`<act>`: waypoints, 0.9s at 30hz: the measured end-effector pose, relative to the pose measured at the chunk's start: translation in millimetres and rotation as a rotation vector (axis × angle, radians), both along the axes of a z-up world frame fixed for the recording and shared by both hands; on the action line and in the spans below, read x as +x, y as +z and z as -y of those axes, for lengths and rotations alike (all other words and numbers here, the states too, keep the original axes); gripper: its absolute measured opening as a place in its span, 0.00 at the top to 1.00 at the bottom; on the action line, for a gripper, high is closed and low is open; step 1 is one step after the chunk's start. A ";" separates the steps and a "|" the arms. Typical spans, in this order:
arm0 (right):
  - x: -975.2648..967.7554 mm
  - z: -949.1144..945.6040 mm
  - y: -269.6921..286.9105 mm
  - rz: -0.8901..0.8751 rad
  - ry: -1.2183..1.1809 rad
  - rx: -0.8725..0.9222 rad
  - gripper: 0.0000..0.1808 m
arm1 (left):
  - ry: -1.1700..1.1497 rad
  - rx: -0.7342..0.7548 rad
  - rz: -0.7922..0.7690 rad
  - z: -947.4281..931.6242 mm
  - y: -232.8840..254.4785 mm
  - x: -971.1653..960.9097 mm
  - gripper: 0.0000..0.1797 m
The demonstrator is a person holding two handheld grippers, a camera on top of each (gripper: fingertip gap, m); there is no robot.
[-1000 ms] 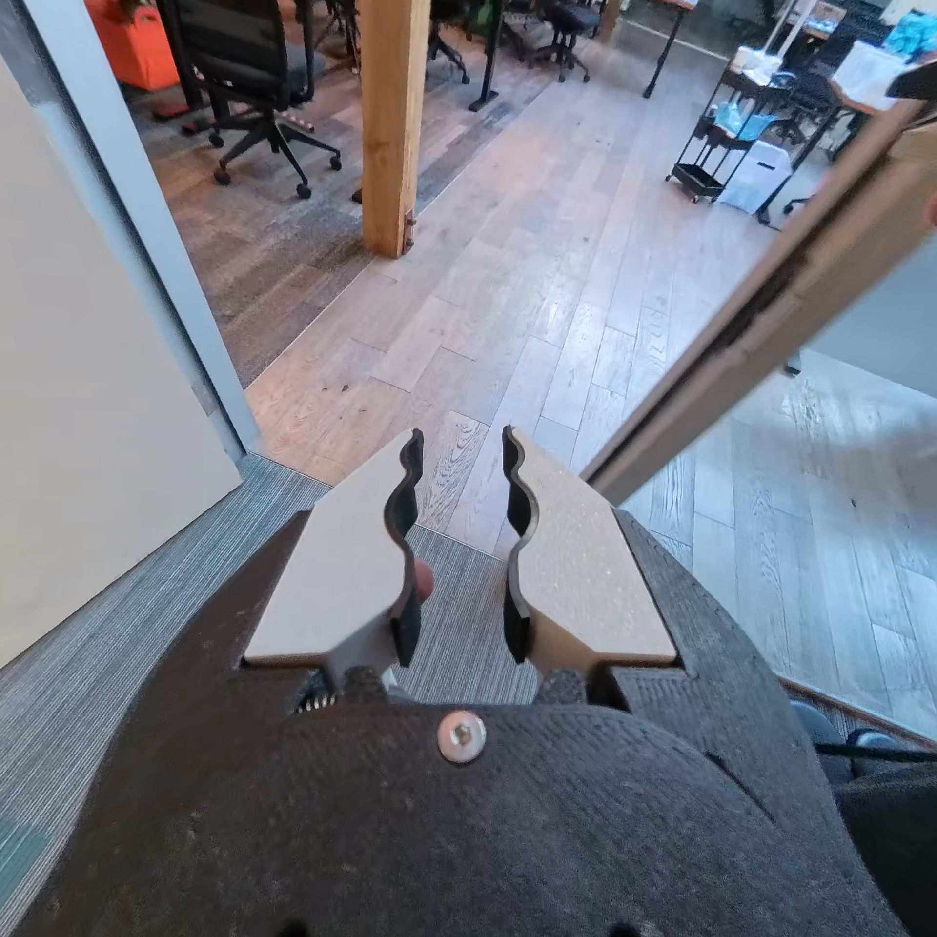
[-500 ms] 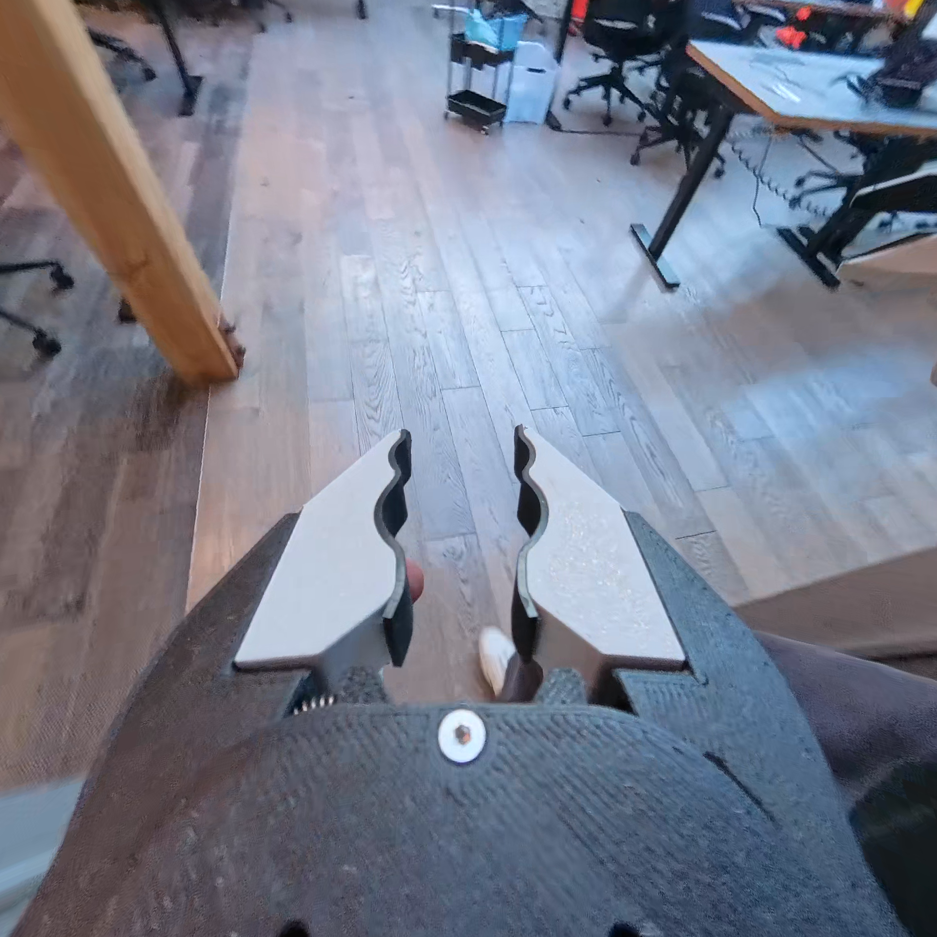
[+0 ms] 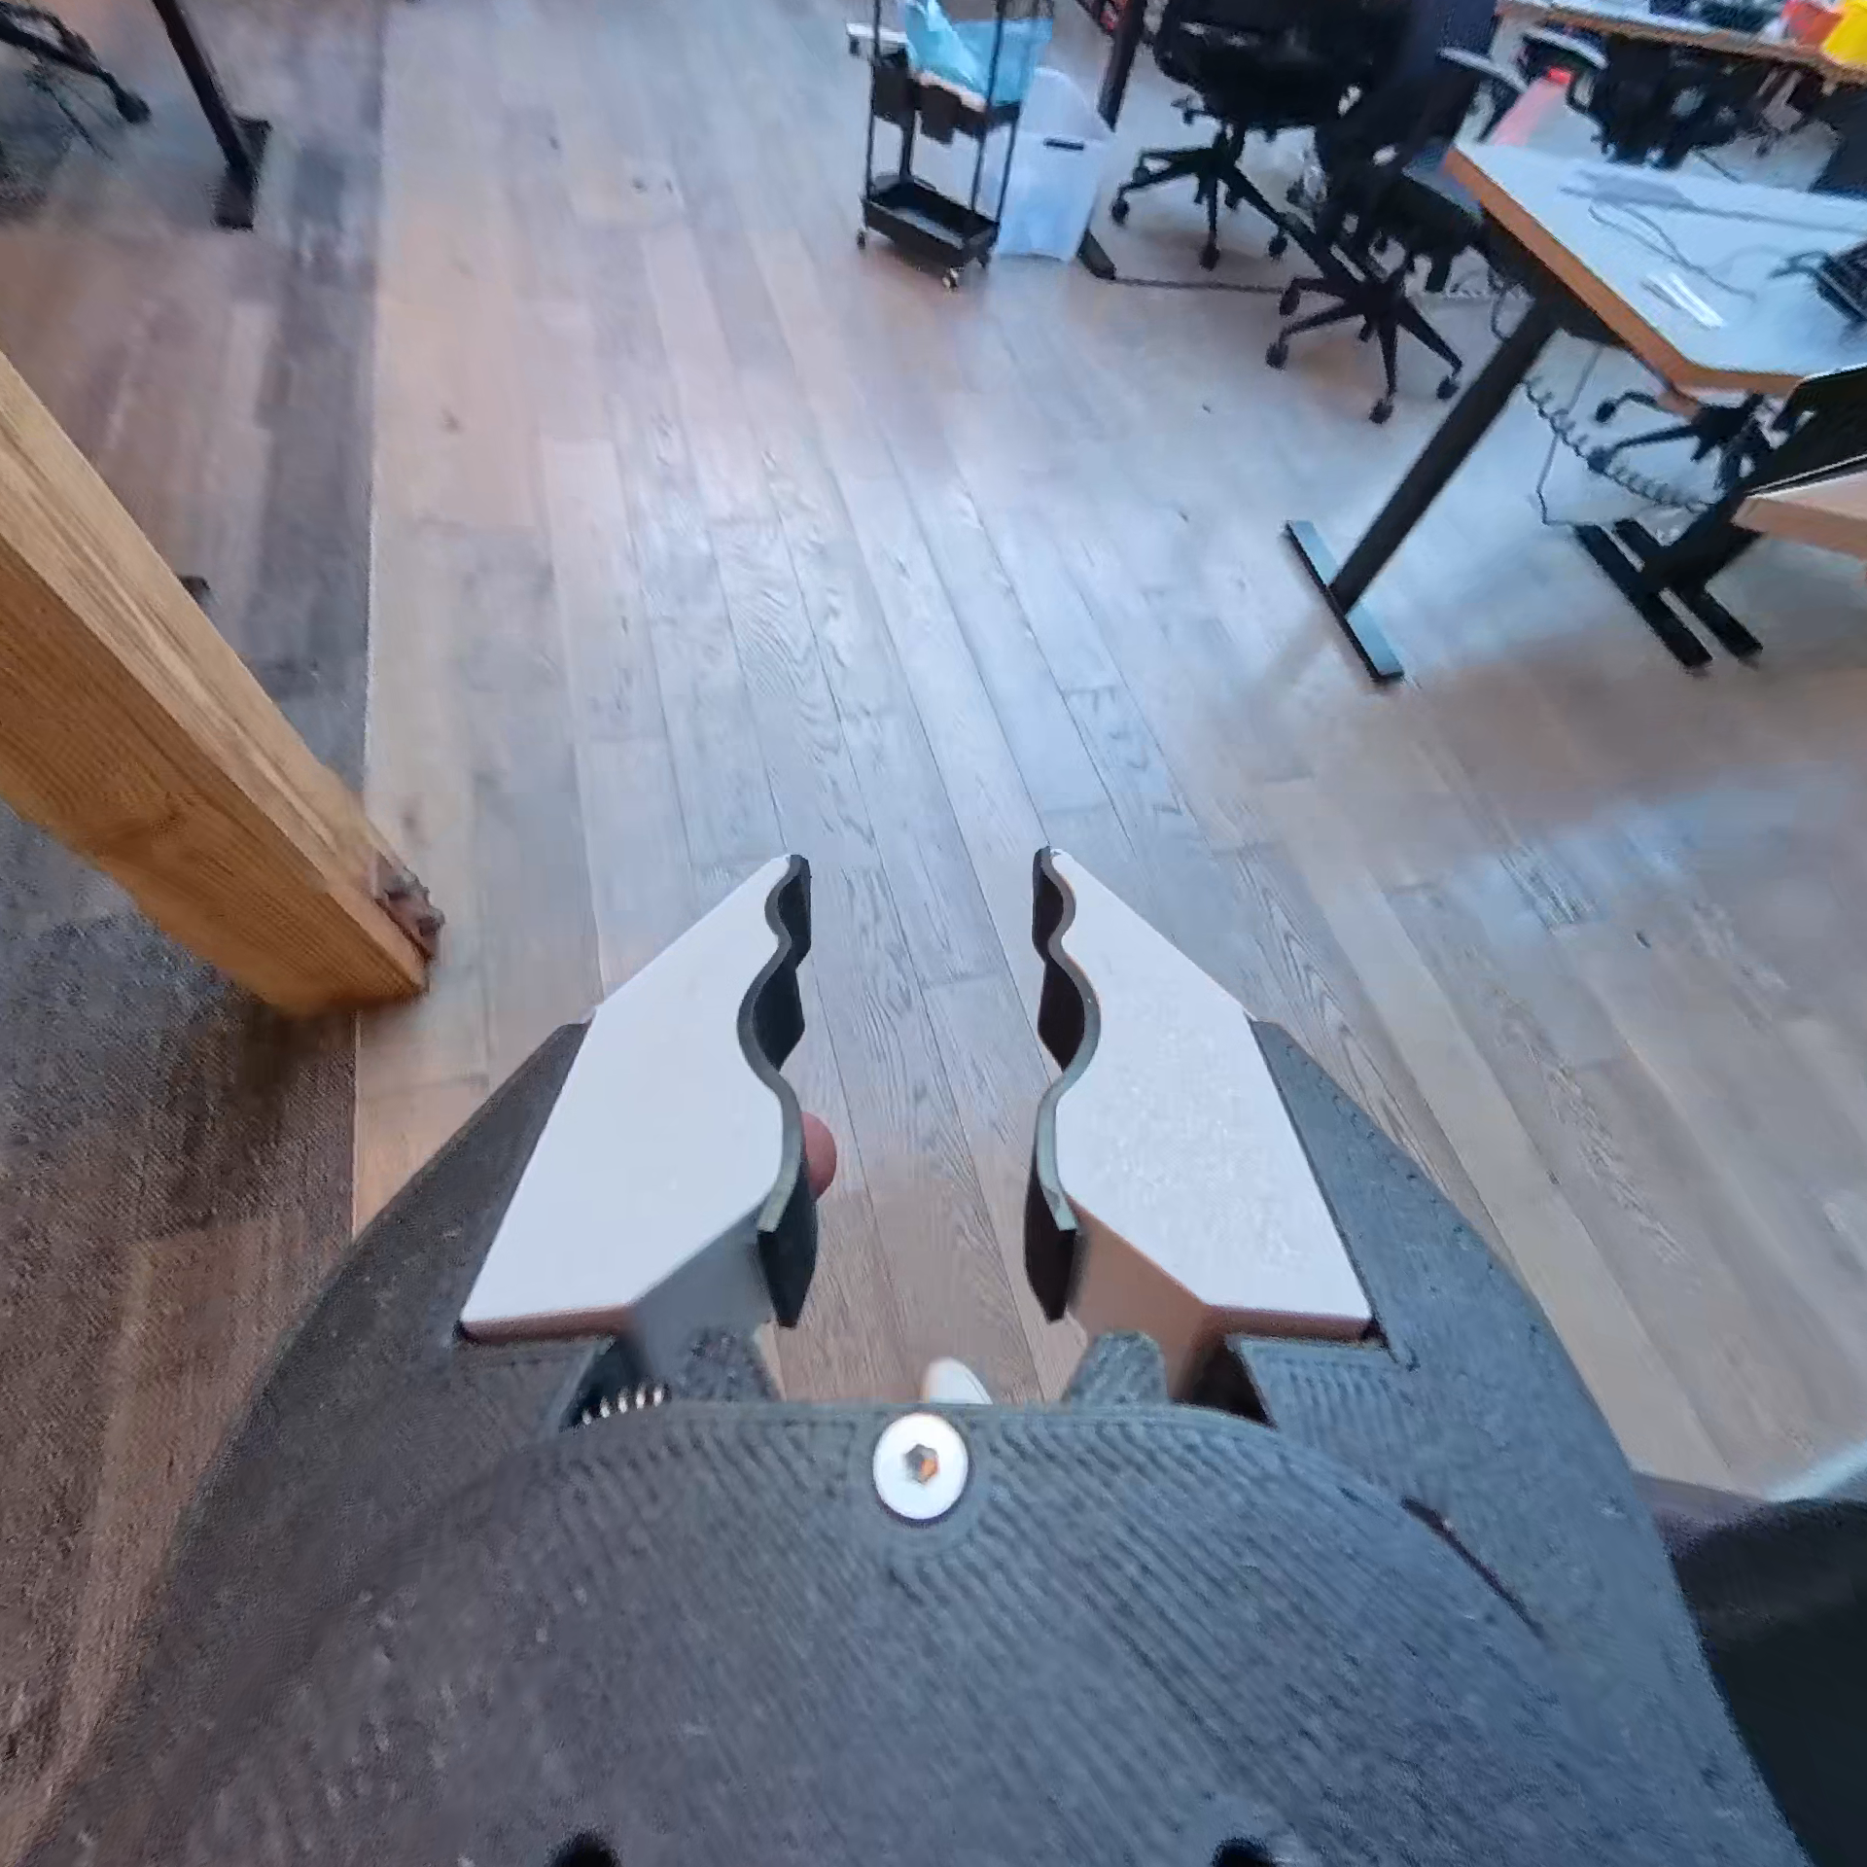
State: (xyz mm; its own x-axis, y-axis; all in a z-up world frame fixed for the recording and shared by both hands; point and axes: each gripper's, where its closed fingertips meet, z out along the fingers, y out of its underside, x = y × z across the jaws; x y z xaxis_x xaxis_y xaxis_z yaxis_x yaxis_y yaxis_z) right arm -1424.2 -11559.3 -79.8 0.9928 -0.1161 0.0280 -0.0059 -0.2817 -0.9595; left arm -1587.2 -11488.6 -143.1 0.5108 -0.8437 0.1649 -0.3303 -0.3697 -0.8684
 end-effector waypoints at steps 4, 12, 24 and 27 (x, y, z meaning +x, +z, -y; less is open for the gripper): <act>47.7 -113.5 6.1 -0.084 0.065 0.042 0.66 | 0.047 -0.020 0.014 -124.2 -11.9 52.8 0.77; 189.8 -337.9 -65.0 -0.173 -0.023 -0.121 0.66 | 0.013 -0.162 0.003 -345.4 -89.3 203.3 0.75; 495.0 -601.4 -45.1 -0.198 -0.273 0.070 0.69 | -0.270 0.067 -0.027 -679.5 -11.9 540.9 0.71; 583.1 -660.0 -88.7 -0.199 -0.303 0.012 0.70 | -0.274 0.033 -0.048 -745.7 -41.0 623.6 0.71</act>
State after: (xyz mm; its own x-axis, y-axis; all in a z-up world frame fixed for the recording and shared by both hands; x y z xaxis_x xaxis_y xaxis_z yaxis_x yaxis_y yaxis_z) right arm -841.1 -10899.3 -168.5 0.8993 -0.4049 -0.1652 -0.2742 -0.2278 -0.9343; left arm -963.6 -10742.9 -184.2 0.2693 -0.9560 0.1163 -0.4556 -0.2329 -0.8592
